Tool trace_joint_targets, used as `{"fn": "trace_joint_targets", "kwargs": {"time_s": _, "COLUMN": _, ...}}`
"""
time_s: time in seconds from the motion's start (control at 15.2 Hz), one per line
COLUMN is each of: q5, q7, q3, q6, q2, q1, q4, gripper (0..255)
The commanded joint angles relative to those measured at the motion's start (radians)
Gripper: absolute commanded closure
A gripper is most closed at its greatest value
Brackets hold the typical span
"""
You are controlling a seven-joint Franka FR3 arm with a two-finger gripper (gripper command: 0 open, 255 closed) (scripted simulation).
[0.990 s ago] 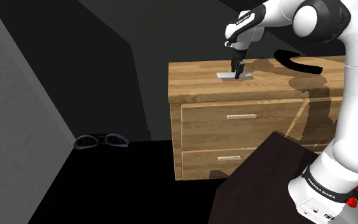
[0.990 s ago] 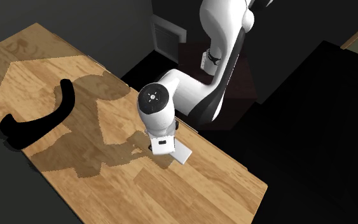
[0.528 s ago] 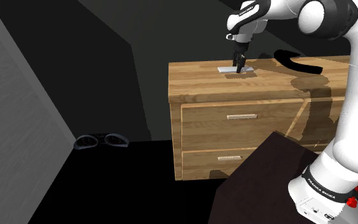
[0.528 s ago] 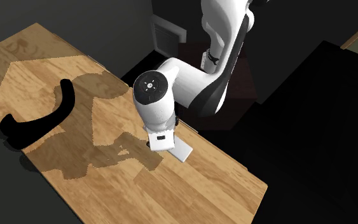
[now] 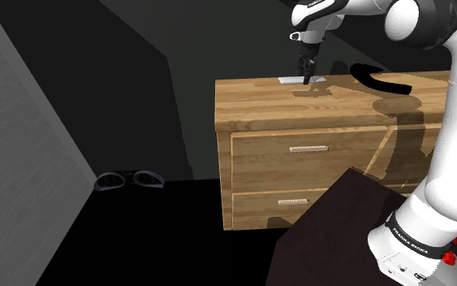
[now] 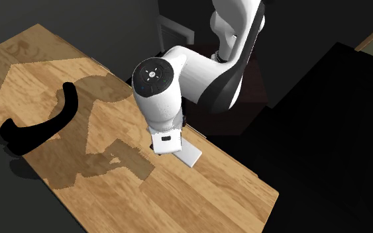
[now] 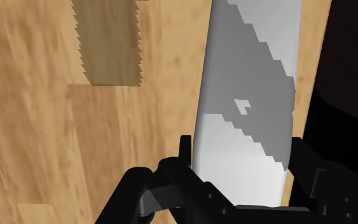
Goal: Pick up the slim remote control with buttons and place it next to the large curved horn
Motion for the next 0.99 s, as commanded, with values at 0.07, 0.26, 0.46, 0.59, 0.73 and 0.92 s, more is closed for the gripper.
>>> {"fn": "trace_joint_targets", "kwargs": {"time_s": 0.07, "q5": -0.005, "q7": 0.002, "q3": -0.003, "q6": -0.036, "q2": -0.008, "q1": -0.002, "q4": 0.029, "gripper": 255}}
{"fn": "trace_joint_targets", "kwargs": {"time_s": 0.26, "q5": -0.007, "q7": 0.004, "q3": -0.004, "q6": -0.065, "q2": -0.011, "q1": -0.003, "q4": 0.055, "gripper": 255}}
{"fn": "trace_joint_targets", "kwargs": {"time_s": 0.46, "q5": -0.021, "q7": -0.048, "q3": -0.026, "q6": -0.044, "q2": -0.058, "q1": -0.028, "q4": -0.012, "gripper": 255}}
{"fn": "trace_joint_targets", "kwargs": {"time_s": 0.59, "q5": -0.03, "q7": -0.084, "q3": -0.041, "q6": -0.033, "q2": -0.084, "q1": -0.047, "q4": -0.048, "gripper": 255}}
{"fn": "trace_joint_targets", "kwargs": {"time_s": 0.73, "q5": -0.037, "q7": -0.121, "q3": -0.057, "q6": -0.024, "q2": -0.107, "q1": -0.067, "q4": -0.079, "gripper": 255}}
{"fn": "trace_joint_targets", "kwargs": {"time_s": 0.92, "q5": -0.046, "q7": -0.179, "q3": -0.081, "q6": -0.014, "q2": -0.133, "q1": -0.099, "q4": -0.116, "gripper": 255}}
